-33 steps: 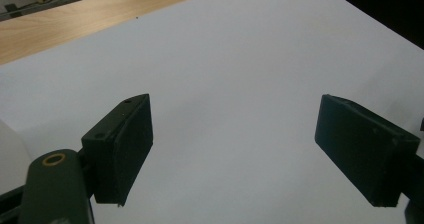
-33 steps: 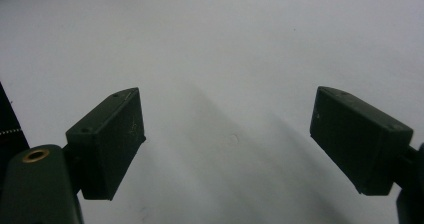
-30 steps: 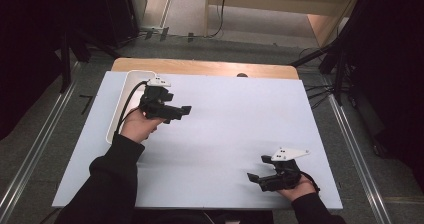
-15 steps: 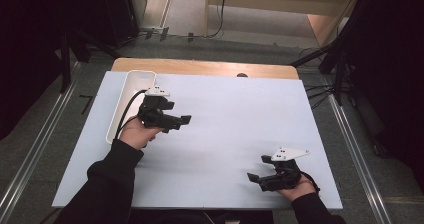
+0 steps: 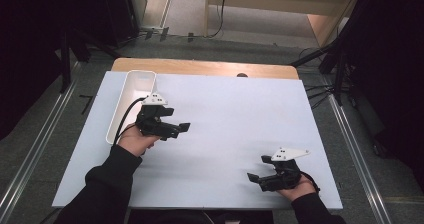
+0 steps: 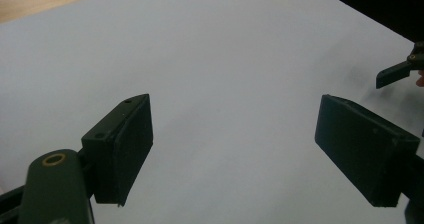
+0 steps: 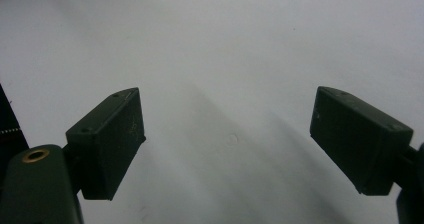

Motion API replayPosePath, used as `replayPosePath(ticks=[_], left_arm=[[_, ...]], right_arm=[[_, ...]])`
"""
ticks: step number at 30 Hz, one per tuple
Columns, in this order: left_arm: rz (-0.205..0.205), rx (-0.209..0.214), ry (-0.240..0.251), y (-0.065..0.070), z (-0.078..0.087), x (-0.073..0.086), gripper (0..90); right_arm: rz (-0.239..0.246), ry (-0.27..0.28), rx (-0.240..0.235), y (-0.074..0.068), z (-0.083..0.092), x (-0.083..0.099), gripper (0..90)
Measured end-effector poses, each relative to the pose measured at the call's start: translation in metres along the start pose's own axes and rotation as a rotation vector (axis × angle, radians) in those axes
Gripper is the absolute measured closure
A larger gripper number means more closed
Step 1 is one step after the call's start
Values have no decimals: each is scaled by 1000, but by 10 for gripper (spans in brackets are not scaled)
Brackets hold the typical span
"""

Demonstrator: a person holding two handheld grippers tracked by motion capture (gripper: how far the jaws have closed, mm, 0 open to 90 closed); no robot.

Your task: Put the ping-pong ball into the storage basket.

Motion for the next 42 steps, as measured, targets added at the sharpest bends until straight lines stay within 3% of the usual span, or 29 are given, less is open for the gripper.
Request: replayPosePath(ticks=[5, 14, 25, 42], left_arm=[[10, 16, 4, 1, 2, 6, 163], [-25, 24, -12, 6, 6, 18, 164], [-20, 100, -26, 12, 10, 32, 163], [-92, 108, -46, 24, 10, 51, 163]], right_arm=[[1, 1, 0, 0, 0, 0, 127], [1, 2, 0, 0, 0, 0, 127], [2, -1, 2, 0, 0, 0, 127], [-3, -7, 1, -1, 0, 1, 127]])
Point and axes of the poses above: each handheld gripper's, and its own axes: z roughly backward along the jaws, x roughly out of its underside, y roughly to its right, the point moved 8 cm from there along -z, roughly forward along the jaws, and after that the axes turned 7 degrees about x, right-handed, at the moved point
